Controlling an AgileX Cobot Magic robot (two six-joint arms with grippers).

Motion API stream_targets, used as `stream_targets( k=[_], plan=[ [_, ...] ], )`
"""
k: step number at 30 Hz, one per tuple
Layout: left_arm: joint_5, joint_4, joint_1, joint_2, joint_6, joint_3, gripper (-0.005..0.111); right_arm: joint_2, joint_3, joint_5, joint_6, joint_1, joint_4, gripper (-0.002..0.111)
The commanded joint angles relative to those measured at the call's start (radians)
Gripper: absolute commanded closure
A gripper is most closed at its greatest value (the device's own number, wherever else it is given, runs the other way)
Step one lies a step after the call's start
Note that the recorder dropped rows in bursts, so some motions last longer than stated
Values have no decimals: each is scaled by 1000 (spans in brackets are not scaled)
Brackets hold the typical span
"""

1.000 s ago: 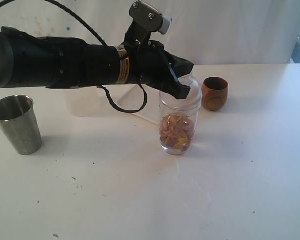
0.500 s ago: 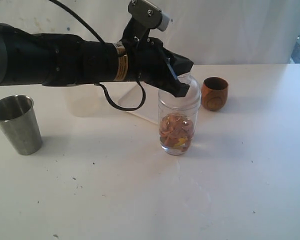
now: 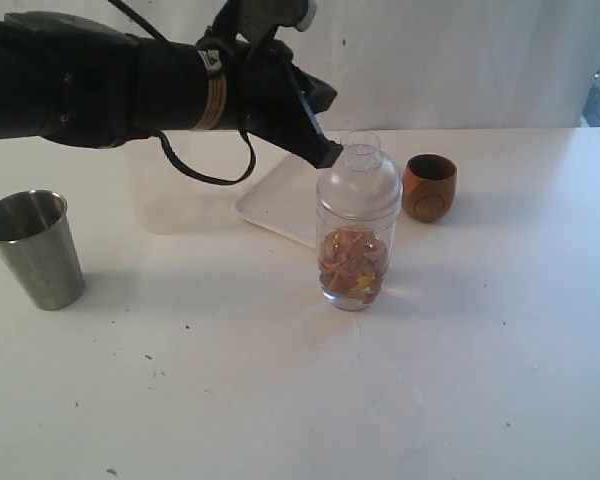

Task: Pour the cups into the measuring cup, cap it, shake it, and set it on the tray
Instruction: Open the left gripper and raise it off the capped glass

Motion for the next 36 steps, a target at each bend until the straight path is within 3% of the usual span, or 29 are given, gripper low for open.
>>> stream_targets(
  k=[1, 3, 4, 6, 7, 8, 9, 11, 14, 17, 21, 25, 36],
  plan=[
    [230, 68, -7, -34, -83, -1, 107, -4, 2, -11, 18, -6, 2, 108],
    [650, 21, -29, -44, 189, -6, 107, -4, 2, -11, 18, -6, 2, 108],
    [737, -73, -29, -42, 310, -19, 107, -4, 2, -11, 18, -6, 2, 108],
    [880, -566, 17, -31, 777, -111, 107, -4, 2, -11, 18, -6, 2, 108],
    [930, -972, 77, -26, 1089, -190, 107, -4, 2, -11, 18, -6, 2, 108],
    [962, -1169, 111, -24, 1235, -229, 107, -4, 2, -11, 18, -6, 2, 108],
    [1062, -1480, 170, -23, 1446, -301, 107, -4, 2, -11, 18, -6, 2, 108],
    [1199, -1732, 190, -17, 1604, -398, 107, -4, 2, -11, 18, -6, 2, 108],
    [1265, -1811, 107, -3, 1660, -472, 107, -4, 2, -11, 18, -6, 2, 108],
    [1088, -1828, -13, 30, 1656, -473, 107, -4, 2, -11, 18, -6, 2, 108],
    [955, -1828, -77, 105, 1637, -473, 107, -4, 2, -11, 18, -6, 2, 108],
    [818, -1820, -89, 159, 1635, -473, 107, -4, 2, -11, 18, -6, 2, 108],
    [780, -1837, -91, 190, 1674, -492, 107, -4, 2, -11, 18, -6, 2, 108]
  ],
)
